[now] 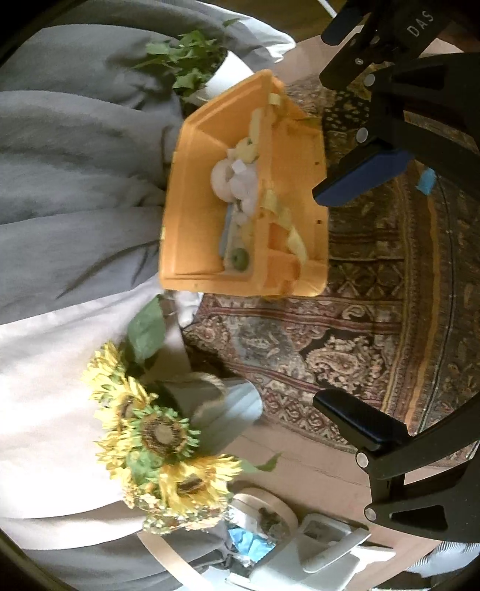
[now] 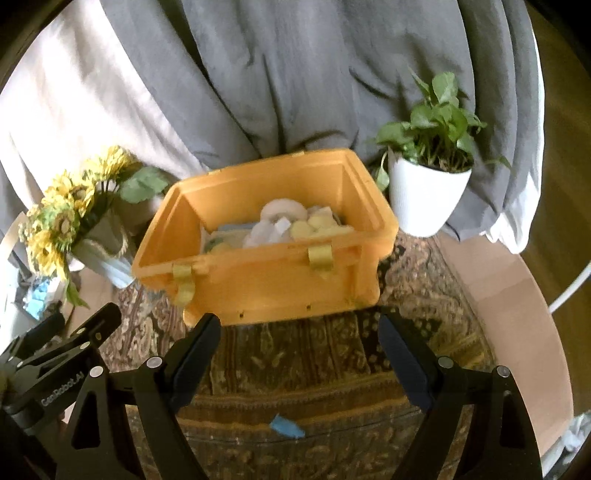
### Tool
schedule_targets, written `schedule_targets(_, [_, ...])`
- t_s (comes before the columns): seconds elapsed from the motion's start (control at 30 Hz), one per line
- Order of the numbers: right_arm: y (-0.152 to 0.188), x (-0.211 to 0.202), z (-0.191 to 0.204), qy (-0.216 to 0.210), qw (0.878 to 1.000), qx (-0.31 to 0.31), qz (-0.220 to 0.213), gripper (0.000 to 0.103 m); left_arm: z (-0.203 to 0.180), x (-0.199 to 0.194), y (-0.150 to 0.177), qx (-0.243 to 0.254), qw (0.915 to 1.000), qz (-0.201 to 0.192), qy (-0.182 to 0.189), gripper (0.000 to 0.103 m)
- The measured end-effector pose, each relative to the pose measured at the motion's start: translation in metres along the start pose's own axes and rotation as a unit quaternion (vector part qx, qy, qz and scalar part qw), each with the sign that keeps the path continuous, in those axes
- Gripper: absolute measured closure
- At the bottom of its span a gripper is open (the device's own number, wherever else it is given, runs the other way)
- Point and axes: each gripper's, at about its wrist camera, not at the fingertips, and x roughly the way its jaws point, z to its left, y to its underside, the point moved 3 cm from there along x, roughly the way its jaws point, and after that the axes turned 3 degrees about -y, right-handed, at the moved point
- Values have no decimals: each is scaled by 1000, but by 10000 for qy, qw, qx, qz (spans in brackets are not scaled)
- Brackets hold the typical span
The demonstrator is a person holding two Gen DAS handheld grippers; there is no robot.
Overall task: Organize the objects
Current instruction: 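Withdraw both tools up and away from the crate, then move the right tool down toward the blue plush fish on the rug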
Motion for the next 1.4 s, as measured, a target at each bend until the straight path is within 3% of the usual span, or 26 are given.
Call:
schedule_targets(0.77, [72,22,10,-204,9965,158,791,22,10,20,55,538,9967,596,-68,2])
schedule_targets(1.4, [112,64,2,-274,9892,568,1324,37,4,60,86,988,9866,1297,16,2])
